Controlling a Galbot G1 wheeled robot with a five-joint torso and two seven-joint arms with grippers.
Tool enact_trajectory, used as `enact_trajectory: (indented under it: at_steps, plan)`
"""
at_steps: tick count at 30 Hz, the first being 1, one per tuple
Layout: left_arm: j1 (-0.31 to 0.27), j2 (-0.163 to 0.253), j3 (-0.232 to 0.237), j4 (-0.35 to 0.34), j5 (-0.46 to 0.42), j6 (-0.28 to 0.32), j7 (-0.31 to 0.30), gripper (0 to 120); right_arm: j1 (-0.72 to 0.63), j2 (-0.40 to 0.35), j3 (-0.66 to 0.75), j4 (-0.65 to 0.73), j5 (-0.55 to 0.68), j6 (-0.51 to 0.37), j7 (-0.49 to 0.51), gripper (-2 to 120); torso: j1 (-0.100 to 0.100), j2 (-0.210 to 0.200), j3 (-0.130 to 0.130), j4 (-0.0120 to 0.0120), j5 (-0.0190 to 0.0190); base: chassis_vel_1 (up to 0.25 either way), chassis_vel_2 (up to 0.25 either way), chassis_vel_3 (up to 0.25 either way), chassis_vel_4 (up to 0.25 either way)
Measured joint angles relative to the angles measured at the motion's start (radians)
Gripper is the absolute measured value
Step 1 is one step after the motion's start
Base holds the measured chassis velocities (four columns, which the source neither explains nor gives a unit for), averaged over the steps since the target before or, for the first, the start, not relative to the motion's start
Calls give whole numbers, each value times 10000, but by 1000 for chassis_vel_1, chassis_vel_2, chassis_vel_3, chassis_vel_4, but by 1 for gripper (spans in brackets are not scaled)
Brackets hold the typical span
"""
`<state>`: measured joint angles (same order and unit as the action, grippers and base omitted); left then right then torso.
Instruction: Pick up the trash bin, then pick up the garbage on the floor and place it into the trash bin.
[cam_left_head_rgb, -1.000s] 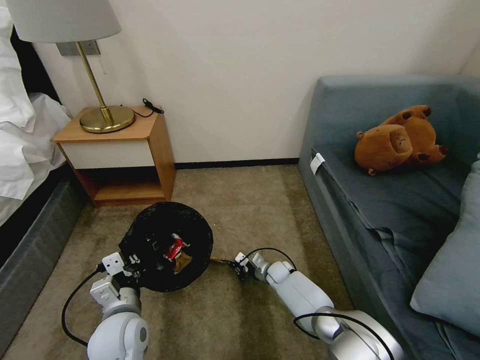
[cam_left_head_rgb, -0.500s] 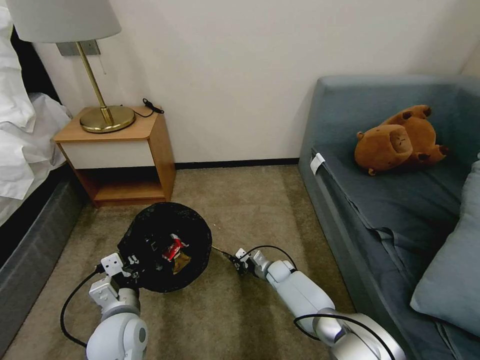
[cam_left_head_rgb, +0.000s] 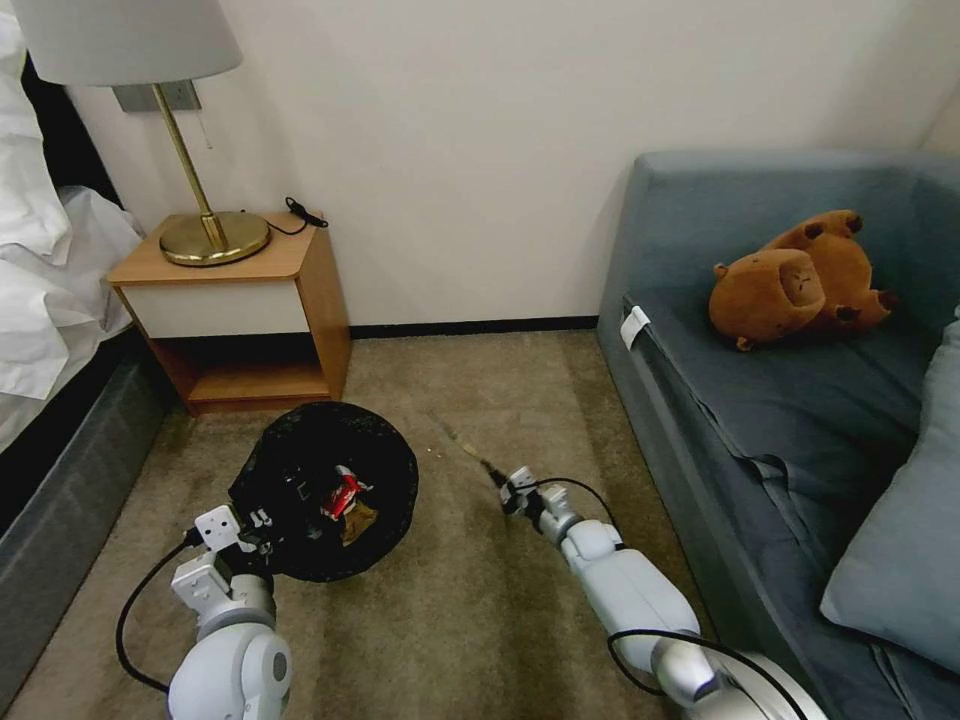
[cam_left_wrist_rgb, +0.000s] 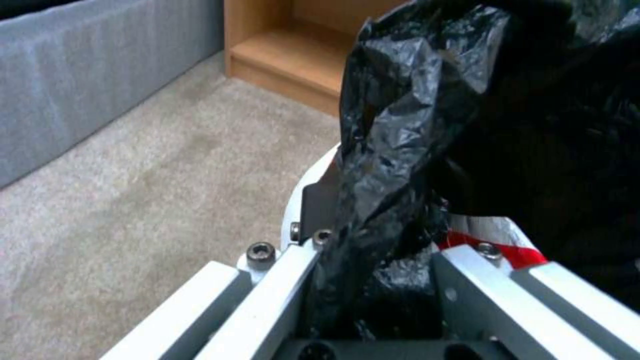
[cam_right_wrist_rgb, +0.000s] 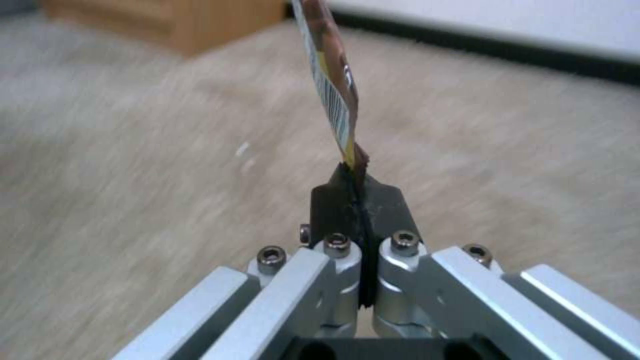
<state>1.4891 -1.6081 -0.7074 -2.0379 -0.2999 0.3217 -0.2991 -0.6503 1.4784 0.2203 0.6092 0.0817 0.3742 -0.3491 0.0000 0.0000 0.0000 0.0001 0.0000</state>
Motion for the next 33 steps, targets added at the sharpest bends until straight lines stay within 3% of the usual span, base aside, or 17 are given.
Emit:
enact_trajectory:
  at_steps: [8,11,12,15,21,33]
  plan:
    - [-280,0,70,644,5,-47,-5,1,-1057,-577,333,2433,378,65,389,0,0,0,0,-1,2,0,0,0,0]
    - [-519,13,144,977,23,-55,-5,1,-1807,-958,362,4298,410,-73,565,0,1,0,0,-2,0,0,0,0,0]
    - [-519,13,144,977,23,-55,-5,1,-1807,-958,362,4298,410,-73,565,0,1,0,0,-2,0,0,0,0,0]
    - [-704,64,270,1203,26,-56,-4,1,-2336,-1431,78,6216,426,-459,637,0,0,0,0,-2,0,0,0,0,0]
    - [-869,73,441,1382,11,-54,-3,1,-2592,-2217,-923,8054,458,-1016,684,0,0,0,-1,-1,-1,0,0,0,0]
    - [-846,45,582,1165,-181,243,-140,1,-1170,-2668,-3873,8176,536,-1913,1146,0,0,0,0,0,1,0,0,0,0]
